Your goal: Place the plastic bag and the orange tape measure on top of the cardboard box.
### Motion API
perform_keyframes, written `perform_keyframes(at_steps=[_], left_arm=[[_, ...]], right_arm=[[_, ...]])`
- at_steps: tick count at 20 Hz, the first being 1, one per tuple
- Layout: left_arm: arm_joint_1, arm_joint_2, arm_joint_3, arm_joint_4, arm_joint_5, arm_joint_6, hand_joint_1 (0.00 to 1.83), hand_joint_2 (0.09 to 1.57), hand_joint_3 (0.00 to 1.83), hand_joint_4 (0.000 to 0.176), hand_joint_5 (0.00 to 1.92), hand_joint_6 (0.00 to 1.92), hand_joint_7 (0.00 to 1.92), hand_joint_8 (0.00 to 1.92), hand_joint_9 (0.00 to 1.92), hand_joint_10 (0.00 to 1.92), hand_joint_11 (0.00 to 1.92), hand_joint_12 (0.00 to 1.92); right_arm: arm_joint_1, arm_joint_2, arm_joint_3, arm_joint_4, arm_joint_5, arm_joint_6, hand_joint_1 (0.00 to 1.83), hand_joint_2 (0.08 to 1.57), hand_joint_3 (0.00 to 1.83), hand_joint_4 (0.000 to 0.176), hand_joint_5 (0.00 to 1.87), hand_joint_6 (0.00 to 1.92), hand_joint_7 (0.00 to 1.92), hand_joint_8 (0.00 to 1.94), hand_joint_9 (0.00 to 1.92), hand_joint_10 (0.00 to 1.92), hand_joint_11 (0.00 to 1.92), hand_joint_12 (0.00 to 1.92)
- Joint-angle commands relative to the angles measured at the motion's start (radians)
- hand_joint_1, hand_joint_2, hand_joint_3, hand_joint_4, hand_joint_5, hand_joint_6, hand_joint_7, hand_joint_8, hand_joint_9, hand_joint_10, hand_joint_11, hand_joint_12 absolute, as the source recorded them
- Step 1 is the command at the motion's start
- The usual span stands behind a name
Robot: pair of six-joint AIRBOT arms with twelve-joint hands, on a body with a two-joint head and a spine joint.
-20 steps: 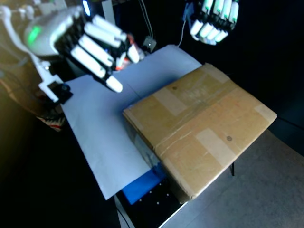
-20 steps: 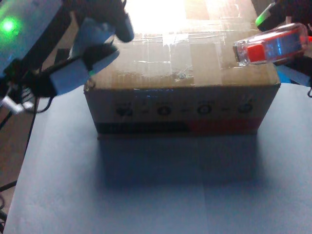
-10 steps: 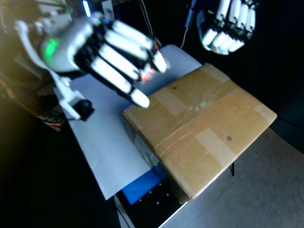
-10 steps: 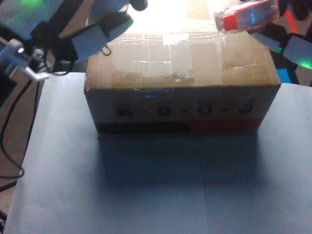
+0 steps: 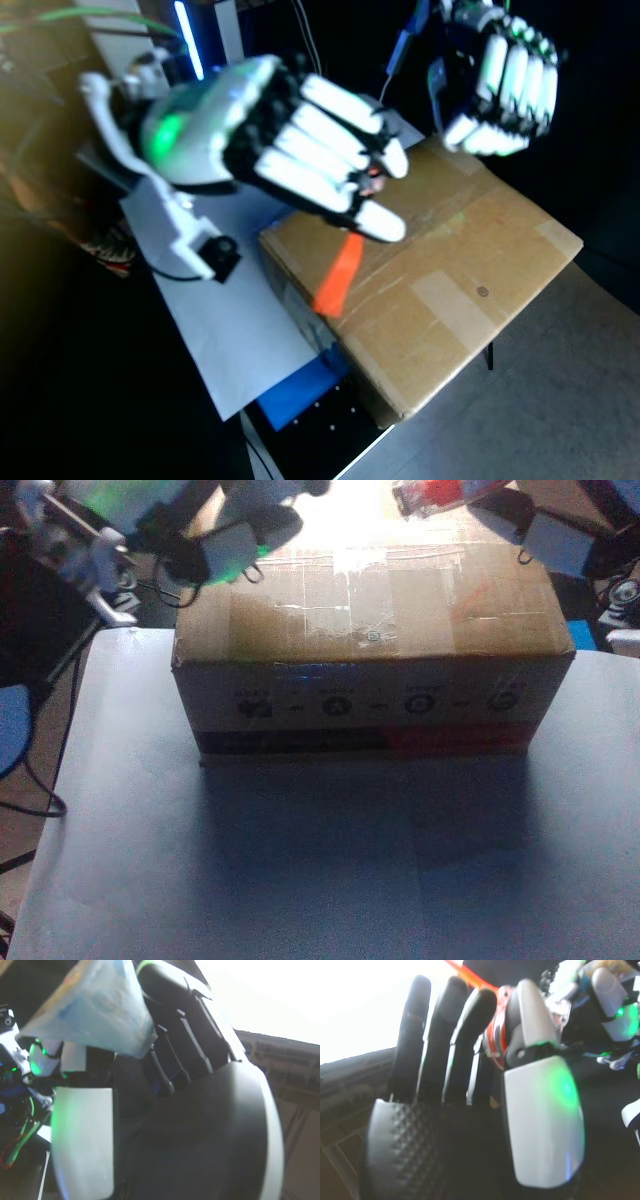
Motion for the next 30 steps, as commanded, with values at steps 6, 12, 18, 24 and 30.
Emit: perform_keyframes(at_steps=[6,12,18,24,30], left_arm=[[-0.048,-0.063,0.072,0.028,0.04,-0.004,1.37,1.18,0.0,0.0,0.78,1.05,0.83,1.24,0.87,1.45,0.83,1.66],[-0.062,-0.089,0.101,0.028,0.013,-0.004,1.36,1.2,0.0,0.0,0.74,1.13,0.8,1.29,0.81,1.5,0.71,1.63],[-0.072,-0.099,0.108,0.028,0.006,-0.004,1.36,1.19,0.0,0.0,0.71,1.18,0.82,1.26,0.85,1.43,0.73,1.53],[-0.061,-0.098,0.107,0.028,0.006,-0.005,1.19,1.2,0.0,0.0,0.76,1.26,0.86,1.26,0.68,1.15,0.54,1.63],[-0.045,-0.097,0.106,0.028,0.006,-0.029,0.85,0.9,0.0,0.044,0.24,0.0,0.17,0.0,0.02,0.44,0.0,1.42]], right_arm=[[0.018,-0.031,0.065,-0.024,-0.111,0.003,1.51,1.1,0.0,0.0,1.01,0.8,0.98,0.97,1.02,1.07,0.86,1.51],[0.024,-0.052,0.121,-0.024,-0.086,0.003,1.49,1.18,0.0,0.0,0.68,1.27,0.77,1.19,0.84,1.31,0.68,1.7],[0.055,-0.089,0.17,-0.022,-0.052,0.003,1.49,1.18,0.0,0.0,0.7,1.2,0.77,1.24,0.81,1.32,0.71,1.68],[0.055,-0.096,0.162,-0.022,-0.05,0.019,1.37,1.18,0.01,0.0,0.79,1.07,0.82,1.33,0.83,1.47,0.87,1.74],[0.056,-0.082,0.146,-0.027,-0.068,0.047,0.87,1.12,0.0,0.0,0.5,0.91,0.49,1.59,0.55,1.83,0.62,1.92]])
